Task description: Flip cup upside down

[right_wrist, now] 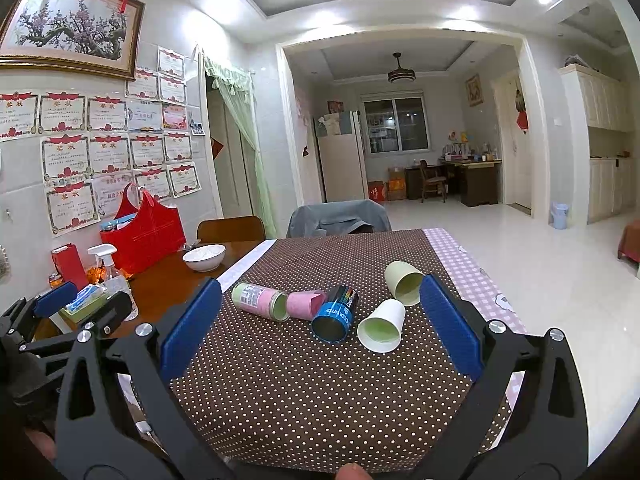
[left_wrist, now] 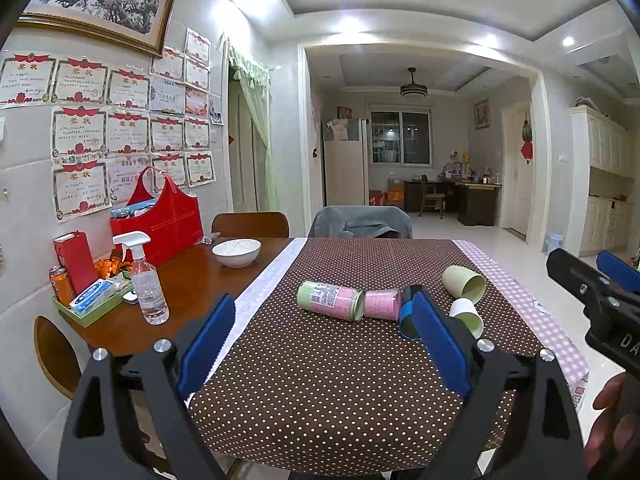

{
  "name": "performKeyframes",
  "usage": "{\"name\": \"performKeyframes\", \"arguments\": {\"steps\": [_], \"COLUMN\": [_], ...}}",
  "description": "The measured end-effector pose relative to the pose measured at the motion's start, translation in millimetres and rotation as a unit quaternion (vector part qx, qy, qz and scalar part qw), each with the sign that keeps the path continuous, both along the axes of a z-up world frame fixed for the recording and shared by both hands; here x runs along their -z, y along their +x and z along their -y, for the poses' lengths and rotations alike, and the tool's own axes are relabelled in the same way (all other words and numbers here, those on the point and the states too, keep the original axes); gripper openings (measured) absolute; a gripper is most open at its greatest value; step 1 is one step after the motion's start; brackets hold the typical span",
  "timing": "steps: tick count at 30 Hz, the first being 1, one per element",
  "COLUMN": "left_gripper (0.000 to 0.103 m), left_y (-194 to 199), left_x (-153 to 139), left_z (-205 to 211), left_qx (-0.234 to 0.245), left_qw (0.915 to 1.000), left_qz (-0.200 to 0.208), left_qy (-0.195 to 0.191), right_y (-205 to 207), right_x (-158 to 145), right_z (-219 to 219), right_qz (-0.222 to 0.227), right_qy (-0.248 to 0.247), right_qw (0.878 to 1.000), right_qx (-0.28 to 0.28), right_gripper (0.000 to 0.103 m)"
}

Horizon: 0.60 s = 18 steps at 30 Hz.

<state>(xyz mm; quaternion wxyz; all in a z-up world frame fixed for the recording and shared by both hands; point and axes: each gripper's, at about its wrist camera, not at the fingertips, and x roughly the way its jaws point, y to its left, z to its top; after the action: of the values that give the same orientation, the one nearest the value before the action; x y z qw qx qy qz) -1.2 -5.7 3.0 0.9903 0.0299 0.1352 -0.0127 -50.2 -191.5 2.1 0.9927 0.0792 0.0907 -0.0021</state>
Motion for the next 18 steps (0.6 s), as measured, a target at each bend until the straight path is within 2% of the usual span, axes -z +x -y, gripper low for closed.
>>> {"name": "performKeyframes", "arguments": {"steps": [18], "left_gripper": [0.089], "left_y": [0.0], "left_x": [0.0], "left_z": [-0.2], "left_qx": [0.001], "left_qw": [1.0], "left_qz": [0.001], "left_qy": [-0.002], "right_y": [0.6], "right_x": [-0.9], "right_z": [-1.4], "right_qz": [0.001], "right_qy": [-0.002], "right_qw": [1.0], "right_qx": [0.0], "right_gripper": [0.097]}}
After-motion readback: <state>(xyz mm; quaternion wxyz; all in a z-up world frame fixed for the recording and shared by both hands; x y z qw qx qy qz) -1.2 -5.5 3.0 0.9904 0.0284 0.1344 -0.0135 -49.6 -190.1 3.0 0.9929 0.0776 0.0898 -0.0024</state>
